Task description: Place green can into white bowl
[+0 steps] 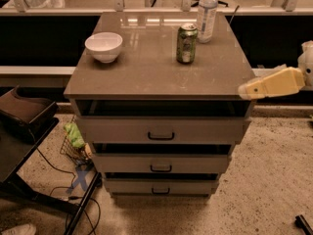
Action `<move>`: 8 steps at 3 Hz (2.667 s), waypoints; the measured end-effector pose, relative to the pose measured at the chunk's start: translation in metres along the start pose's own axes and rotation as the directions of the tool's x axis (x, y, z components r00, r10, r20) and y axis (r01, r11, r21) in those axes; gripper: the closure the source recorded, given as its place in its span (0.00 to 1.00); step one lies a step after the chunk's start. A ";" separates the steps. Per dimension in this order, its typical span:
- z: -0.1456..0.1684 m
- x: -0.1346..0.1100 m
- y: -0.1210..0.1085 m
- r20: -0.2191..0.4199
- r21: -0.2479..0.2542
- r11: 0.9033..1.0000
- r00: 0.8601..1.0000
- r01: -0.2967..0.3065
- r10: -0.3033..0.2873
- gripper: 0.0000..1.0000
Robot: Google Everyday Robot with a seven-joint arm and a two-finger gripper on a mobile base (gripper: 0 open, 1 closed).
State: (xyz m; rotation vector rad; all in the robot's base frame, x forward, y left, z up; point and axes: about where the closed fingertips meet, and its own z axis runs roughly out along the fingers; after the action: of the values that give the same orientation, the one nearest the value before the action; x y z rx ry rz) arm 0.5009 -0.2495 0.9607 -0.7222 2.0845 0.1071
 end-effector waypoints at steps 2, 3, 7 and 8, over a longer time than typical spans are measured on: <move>0.000 -0.020 -0.019 0.084 0.079 0.997 0.996 -0.022 0.015 0.00; 0.022 -0.028 -0.017 0.137 0.054 0.997 0.990 -0.046 0.038 0.00; 0.226 -0.112 -0.011 0.443 -0.154 0.981 0.880 -0.116 0.174 0.00; 0.262 -0.123 -0.015 0.452 -0.160 0.983 0.879 -0.089 0.153 0.00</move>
Offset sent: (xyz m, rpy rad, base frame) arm 0.0164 -0.0060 0.0162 0.0268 -0.0864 -0.0522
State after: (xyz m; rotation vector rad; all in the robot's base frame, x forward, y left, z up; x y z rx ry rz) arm 0.7531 -0.1179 0.9047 -0.5752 1.6679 0.4525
